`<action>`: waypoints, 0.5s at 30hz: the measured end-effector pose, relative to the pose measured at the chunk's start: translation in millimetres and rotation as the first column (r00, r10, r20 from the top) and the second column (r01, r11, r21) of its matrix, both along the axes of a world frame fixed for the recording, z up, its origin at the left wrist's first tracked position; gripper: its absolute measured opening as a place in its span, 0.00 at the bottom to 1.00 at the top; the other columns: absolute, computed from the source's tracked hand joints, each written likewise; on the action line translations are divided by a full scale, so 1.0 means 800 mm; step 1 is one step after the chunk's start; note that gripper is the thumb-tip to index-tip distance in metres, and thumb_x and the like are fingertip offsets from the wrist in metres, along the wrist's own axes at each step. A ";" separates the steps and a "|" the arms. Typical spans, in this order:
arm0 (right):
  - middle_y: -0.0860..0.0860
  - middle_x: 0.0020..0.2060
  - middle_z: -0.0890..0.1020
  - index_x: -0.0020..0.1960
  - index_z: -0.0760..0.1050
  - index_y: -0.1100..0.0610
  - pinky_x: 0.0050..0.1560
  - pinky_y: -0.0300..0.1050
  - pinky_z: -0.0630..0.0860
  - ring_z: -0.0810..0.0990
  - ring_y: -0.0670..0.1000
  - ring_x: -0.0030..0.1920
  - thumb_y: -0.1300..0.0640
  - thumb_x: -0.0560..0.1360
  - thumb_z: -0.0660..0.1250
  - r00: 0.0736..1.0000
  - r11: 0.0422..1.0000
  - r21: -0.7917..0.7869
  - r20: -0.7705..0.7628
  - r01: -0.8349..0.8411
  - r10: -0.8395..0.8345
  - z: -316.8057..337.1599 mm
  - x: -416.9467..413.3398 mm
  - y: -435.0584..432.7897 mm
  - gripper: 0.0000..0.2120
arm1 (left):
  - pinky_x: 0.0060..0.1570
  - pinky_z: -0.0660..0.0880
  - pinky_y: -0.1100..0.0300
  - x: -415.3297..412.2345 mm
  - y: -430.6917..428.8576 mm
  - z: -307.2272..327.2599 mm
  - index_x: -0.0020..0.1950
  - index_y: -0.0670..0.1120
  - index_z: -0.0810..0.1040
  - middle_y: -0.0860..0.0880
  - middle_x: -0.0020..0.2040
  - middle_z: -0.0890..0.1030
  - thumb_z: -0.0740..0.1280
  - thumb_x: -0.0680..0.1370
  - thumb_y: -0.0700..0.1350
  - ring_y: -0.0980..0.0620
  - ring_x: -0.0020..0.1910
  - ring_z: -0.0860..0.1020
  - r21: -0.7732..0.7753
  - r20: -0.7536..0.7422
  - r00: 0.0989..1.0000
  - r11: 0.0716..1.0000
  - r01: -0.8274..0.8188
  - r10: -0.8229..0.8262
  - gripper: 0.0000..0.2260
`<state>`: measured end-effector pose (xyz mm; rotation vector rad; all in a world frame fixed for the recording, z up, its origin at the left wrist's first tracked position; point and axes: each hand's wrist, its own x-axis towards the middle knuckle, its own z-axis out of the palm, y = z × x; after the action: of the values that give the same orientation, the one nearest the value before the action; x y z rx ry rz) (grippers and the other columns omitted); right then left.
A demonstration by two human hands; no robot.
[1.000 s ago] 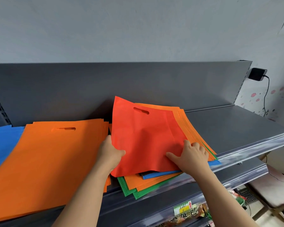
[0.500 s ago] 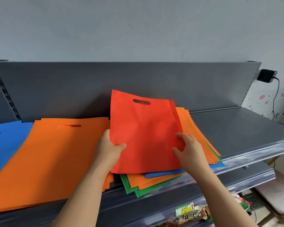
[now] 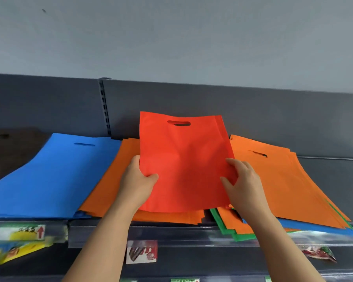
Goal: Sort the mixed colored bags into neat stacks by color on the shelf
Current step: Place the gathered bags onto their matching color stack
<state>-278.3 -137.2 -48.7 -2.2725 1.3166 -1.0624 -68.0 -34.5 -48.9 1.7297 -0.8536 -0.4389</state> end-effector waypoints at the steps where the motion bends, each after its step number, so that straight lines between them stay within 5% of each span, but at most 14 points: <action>1: 0.50 0.59 0.74 0.68 0.69 0.54 0.52 0.38 0.67 0.74 0.50 0.57 0.61 0.74 0.66 1.000 1.000 -0.009 0.006 -0.023 0.023 0.002 0.015 0.009 0.22 | 0.43 0.77 0.56 0.012 0.015 0.003 0.52 0.56 0.72 0.55 0.47 0.80 0.68 0.74 0.39 0.53 0.45 0.80 -0.004 -0.003 1.000 1.000 -0.015 0.015 0.14; 10: 0.50 0.56 0.75 0.61 0.74 0.56 0.50 0.36 0.64 0.75 0.51 0.54 0.65 0.73 0.67 0.981 0.982 -0.018 0.032 -0.190 0.191 0.003 0.175 0.120 0.17 | 0.35 0.73 0.60 0.141 0.179 0.015 0.54 0.53 0.76 0.54 0.46 0.82 0.63 0.73 0.35 0.54 0.42 0.80 0.086 0.027 0.992 0.988 -0.125 0.123 0.16; 15: 0.51 0.56 0.75 0.61 0.74 0.56 0.49 0.36 0.64 0.75 0.52 0.55 0.65 0.72 0.66 0.960 0.961 0.001 0.043 -0.278 0.277 0.003 0.266 0.198 0.18 | 0.45 0.77 0.45 0.226 0.281 0.007 0.44 0.49 0.81 0.46 0.42 0.84 0.64 0.72 0.35 0.42 0.43 0.82 0.109 0.065 0.982 0.977 -0.184 0.177 0.10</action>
<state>-65.3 21.2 -46.6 -2.3291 0.9459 -0.9994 113.1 190.1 -43.0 1.9145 -0.7134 -0.3248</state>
